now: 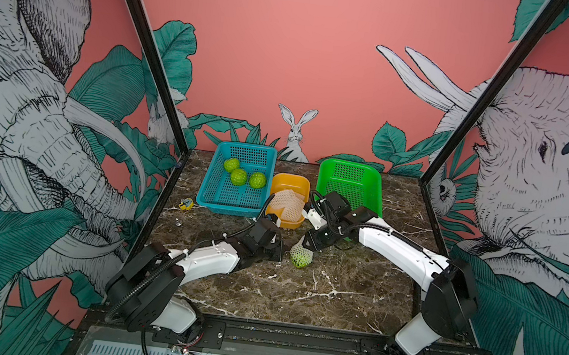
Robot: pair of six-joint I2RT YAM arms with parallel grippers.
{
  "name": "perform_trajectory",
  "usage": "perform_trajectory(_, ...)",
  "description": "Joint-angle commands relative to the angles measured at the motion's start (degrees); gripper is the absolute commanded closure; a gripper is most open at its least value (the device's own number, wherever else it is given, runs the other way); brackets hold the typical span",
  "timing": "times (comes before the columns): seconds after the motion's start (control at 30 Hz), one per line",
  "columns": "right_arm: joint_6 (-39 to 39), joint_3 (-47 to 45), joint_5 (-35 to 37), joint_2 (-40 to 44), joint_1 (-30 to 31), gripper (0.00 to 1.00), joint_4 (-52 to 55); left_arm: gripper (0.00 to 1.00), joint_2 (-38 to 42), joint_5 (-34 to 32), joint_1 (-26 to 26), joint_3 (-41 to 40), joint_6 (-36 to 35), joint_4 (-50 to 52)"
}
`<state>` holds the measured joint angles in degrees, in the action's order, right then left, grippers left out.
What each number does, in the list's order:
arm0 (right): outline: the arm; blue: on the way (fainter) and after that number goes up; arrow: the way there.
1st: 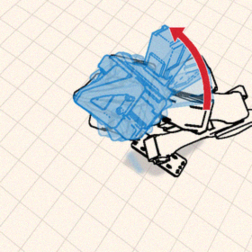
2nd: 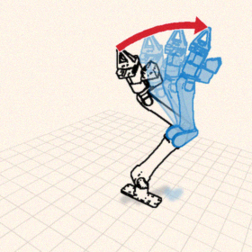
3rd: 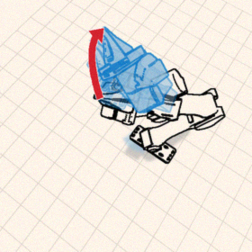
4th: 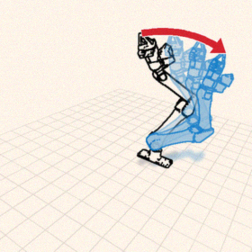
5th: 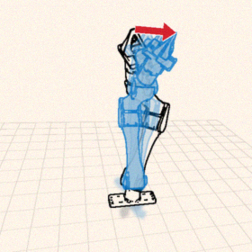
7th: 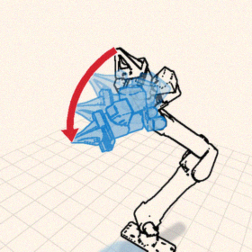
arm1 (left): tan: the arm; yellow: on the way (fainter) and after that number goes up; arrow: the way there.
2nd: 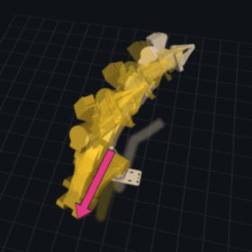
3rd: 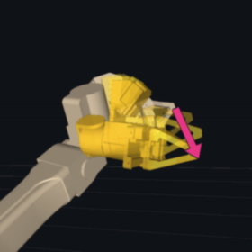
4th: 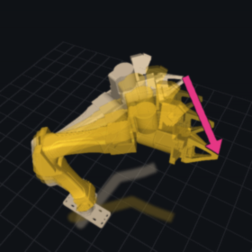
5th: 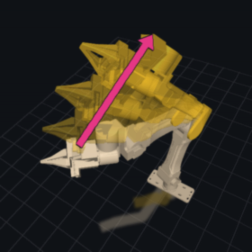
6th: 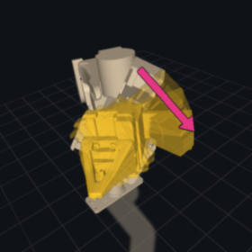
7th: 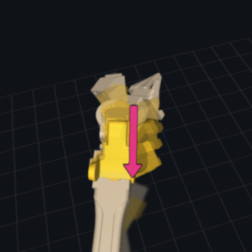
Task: Sleeve custard apples in foam nets
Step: Put on the foam net on the custard apple.
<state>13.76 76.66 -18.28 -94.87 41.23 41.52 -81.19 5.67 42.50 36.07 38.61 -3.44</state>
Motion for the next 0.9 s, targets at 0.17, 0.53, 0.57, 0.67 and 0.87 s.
perform_trajectory(0.17, 0.0, -1.1, -1.6, -1.4, 0.0, 0.82, -0.5, 0.77, -1.2, 1.9, 2.6, -4.0, 4.2, -3.3)
perform_trajectory(0.53, 1.4, -3.1, -1.1, -2.9, 3.1, 1.00, -1.5, 0.78, -0.6, -2.3, 2.2, -5.1, 5.3, -1.5)
perform_trajectory(0.57, 1.4, -3.0, -0.4, -2.9, 3.4, 1.00, -1.4, 0.78, 0.2, -2.8, 1.9, -5.7, 5.5, -1.0)
perform_trajectory(0.67, 1.1, -1.9, 2.2, -3.3, 4.4, 1.00, 0.1, 0.77, 3.1, -4.4, 0.6, -7.3, 5.4, 1.6)
perform_trajectory(0.87, 1.0, 1.8, 1.3, -3.5, 4.8, 0.86, 1.2, 0.64, 7.9, -7.6, -0.5, -5.3, 2.3, 7.3)
